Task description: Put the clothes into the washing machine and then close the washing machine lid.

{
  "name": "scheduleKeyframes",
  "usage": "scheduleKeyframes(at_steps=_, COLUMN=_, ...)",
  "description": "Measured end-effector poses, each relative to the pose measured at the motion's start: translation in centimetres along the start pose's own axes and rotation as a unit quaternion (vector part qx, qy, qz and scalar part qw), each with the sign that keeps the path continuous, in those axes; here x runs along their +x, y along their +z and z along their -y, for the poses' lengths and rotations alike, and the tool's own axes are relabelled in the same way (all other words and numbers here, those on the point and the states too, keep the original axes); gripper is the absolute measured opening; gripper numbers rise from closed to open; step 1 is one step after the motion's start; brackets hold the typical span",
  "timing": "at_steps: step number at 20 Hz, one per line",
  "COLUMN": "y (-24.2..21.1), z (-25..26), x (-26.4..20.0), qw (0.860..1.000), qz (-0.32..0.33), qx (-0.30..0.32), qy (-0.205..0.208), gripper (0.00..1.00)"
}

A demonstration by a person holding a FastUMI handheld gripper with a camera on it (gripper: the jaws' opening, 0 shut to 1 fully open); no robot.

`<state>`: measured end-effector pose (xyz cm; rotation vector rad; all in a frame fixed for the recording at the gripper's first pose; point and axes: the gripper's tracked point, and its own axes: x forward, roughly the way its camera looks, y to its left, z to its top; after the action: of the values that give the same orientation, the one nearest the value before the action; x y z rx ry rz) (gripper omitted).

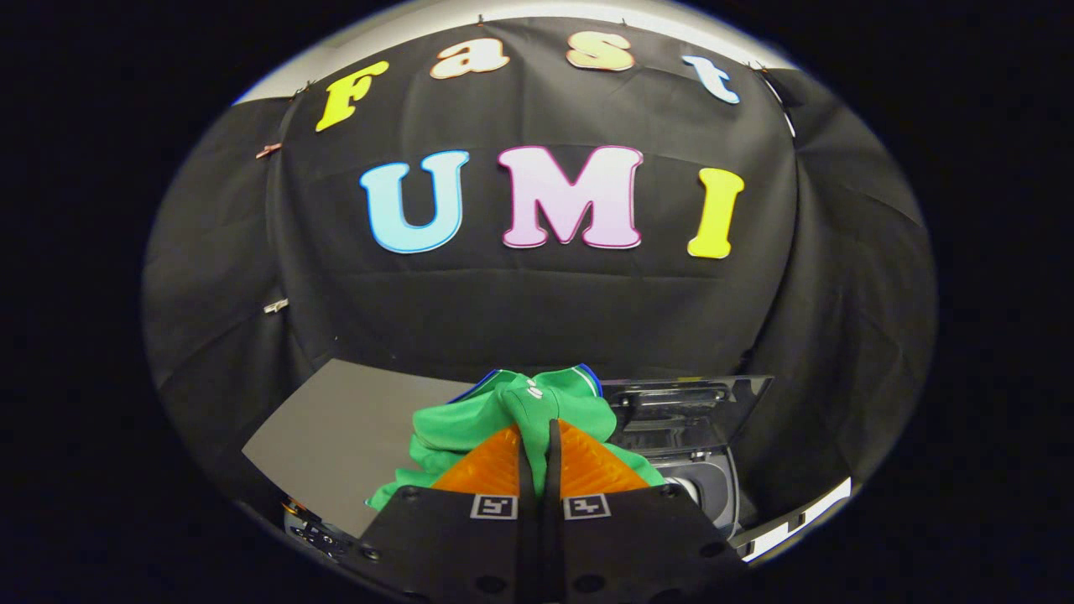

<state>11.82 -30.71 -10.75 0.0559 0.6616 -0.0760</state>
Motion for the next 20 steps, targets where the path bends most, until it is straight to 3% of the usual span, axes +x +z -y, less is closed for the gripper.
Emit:
scheduleKeyframes(at_steps=8, y=2.6, z=11.1, x=1.8, qw=0.999, qz=0.033, qx=0.013, qy=-0.007, gripper=0.06)
scheduleKeyframes(at_steps=14, y=-0.5, z=17.3, x=6.3, qw=1.0, qz=-0.001, qx=0.012, qy=0.012, gripper=0.05)
scheduleKeyframes(at_steps=20, y=-4.4, z=18.7, x=7.7, qw=0.997, qz=-0.039, qx=0.027, qy=0.054, gripper=0.05)
